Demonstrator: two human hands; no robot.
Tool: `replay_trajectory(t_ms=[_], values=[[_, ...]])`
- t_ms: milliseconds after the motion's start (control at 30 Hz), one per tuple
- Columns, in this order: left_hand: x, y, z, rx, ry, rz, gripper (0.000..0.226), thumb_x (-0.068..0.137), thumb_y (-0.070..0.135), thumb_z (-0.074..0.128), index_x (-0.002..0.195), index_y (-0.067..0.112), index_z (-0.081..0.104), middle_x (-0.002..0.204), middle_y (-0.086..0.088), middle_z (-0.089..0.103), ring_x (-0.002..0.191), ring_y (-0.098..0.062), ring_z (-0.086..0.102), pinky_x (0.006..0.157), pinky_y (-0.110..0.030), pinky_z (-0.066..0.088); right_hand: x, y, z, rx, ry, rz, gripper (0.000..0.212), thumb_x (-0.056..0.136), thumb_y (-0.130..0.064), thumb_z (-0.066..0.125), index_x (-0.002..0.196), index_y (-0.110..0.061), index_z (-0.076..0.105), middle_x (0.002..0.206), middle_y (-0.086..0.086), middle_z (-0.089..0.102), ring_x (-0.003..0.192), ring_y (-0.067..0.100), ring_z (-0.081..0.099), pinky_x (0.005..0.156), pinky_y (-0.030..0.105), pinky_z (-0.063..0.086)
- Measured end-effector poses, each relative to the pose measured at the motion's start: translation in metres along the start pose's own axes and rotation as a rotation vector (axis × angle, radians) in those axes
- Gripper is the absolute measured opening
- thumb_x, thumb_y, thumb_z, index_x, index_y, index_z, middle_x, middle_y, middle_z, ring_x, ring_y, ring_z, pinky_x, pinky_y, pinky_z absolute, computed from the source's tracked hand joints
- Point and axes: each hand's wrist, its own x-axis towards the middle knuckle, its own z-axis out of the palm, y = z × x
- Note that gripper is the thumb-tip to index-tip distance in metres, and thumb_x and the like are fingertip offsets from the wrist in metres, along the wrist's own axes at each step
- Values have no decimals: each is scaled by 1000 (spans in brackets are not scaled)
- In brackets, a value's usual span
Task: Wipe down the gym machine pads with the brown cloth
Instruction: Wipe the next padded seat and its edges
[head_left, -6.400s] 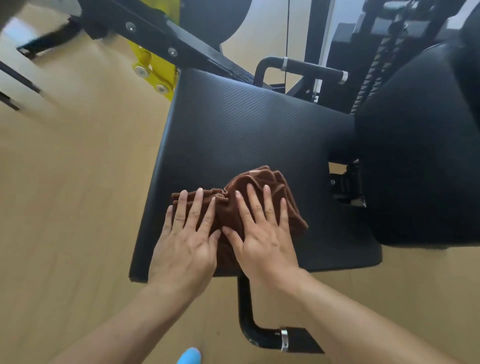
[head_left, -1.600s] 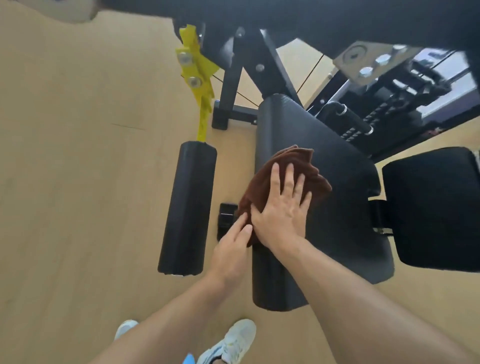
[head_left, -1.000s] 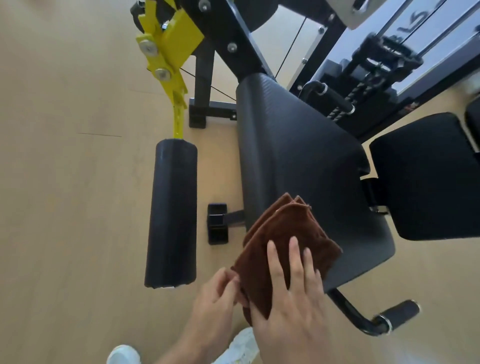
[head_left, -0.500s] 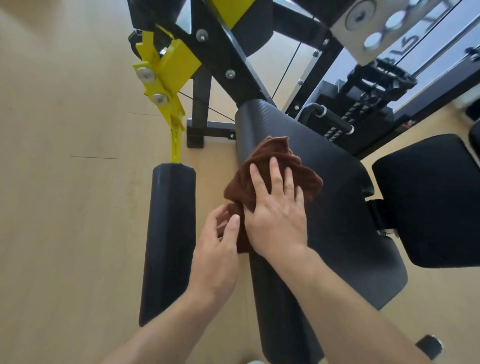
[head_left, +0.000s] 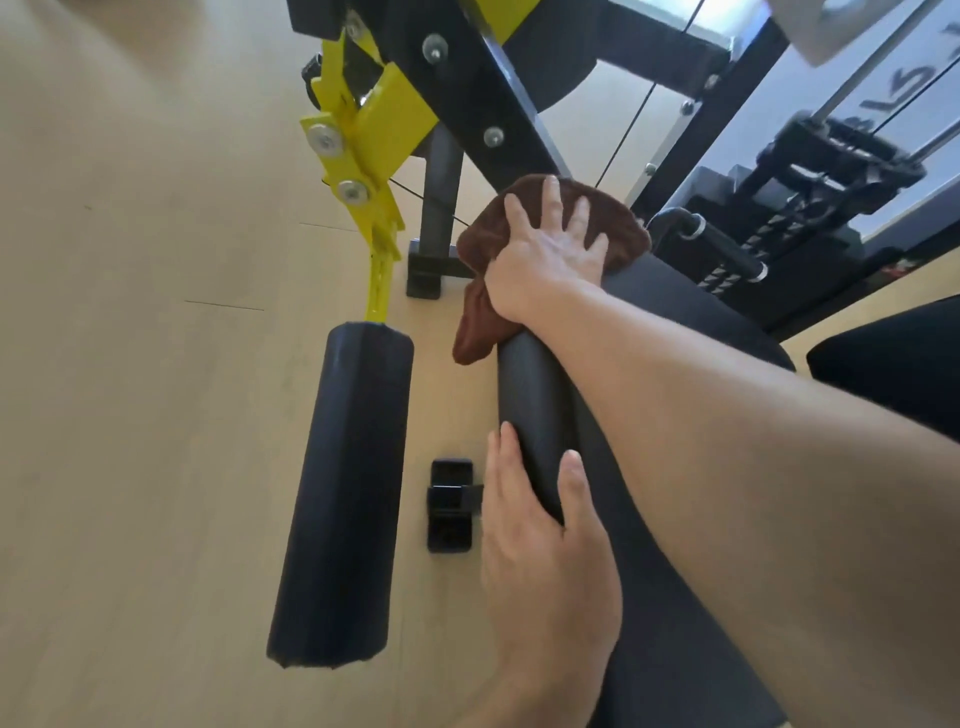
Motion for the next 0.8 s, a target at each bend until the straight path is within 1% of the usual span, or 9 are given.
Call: replay_trajectory(t_ms=[67, 167, 300, 433, 533, 600, 667, 733, 800], values=[[-1, -4, 3, 41, 10, 21, 65, 95, 60, 33, 156, 47, 16, 161, 31, 18, 148, 7, 17, 122, -27, 17, 6, -6, 1, -59, 8, -14, 79, 97, -40, 60, 162, -36, 14, 171, 9, -16, 155, 45, -11, 121, 66, 5], [-1, -6, 5, 59, 32, 56, 64, 96, 58, 34, 156, 45, 16, 163, 29, 18, 149, 6, 16, 123, -27, 16, 9, -6, -3, -147, -7, -90, 65, 98, -38, 58, 157, -38, 31, 171, 7, -13, 154, 46, -14, 120, 68, 4], [-3, -5, 5, 79, 39, 70, 63, 97, 57, 34, 157, 43, 18, 162, 26, 22, 149, 3, 20, 123, -31, 20, -8, 10, -11, -33, -37, -247, 53, 98, -38, 50, 151, -37, 43, 172, 0, 0, 155, 39, -16, 122, 64, -3], [-5, -1, -1, -46, 109, 63, 57, 99, 52, 37, 154, 40, 28, 154, 19, 40, 142, -5, 38, 118, -34, 32, -54, 25, -15, 105, -62, -276, 49, 99, -41, 46, 147, -35, 49, 172, -6, 9, 158, 30, -11, 126, 57, -3], [-3, -2, -19, -191, 130, 13, 39, 104, 45, 37, 141, 36, 42, 135, 15, 57, 120, -4, 55, 104, -28, 44, -118, 31, -8, 185, -24, -243, 41, 100, -42, 46, 140, -36, 53, 171, -7, 11, 158, 30, -4, 127, 53, 2], [6, -3, -35, -202, 107, 15, 30, 104, 45, 38, 132, 38, 47, 123, 14, 62, 109, -3, 59, 100, -31, 51, -165, 30, 2, 155, 21, -187, 42, 100, -49, 44, 142, -40, 48, 172, -6, 9, 158, 34, 2, 126, 52, 7], [19, 1, -49, -148, 60, 56, 34, 104, 47, 37, 133, 36, 52, 117, 14, 64, 108, -6, 62, 98, -41, 56, -192, 27, 10, 61, 16, -120, 56, 99, -58, 41, 152, -43, 31, 172, -2, -1, 156, 37, 4, 125, 54, 12], [32, 12, -59, -91, -1, 132, 37, 105, 46, 37, 137, 36, 52, 119, 14, 65, 111, -5, 62, 98, -39, 56, -184, 23, 14, 32, -4, -67, 69, 97, -64, 40, 157, -44, 13, 171, 0, -14, 155, 42, -1, 124, 60, 12], [45, 23, -67, -56, -35, 192, 41, 105, 47, 38, 143, 37, 47, 130, 15, 61, 119, -4, 58, 101, -30, 51, -155, 17, 15, 51, -25, -31, 75, 96, -62, 43, 158, -45, 4, 169, 1, -20, 154, 45, -8, 122, 67, 8]])
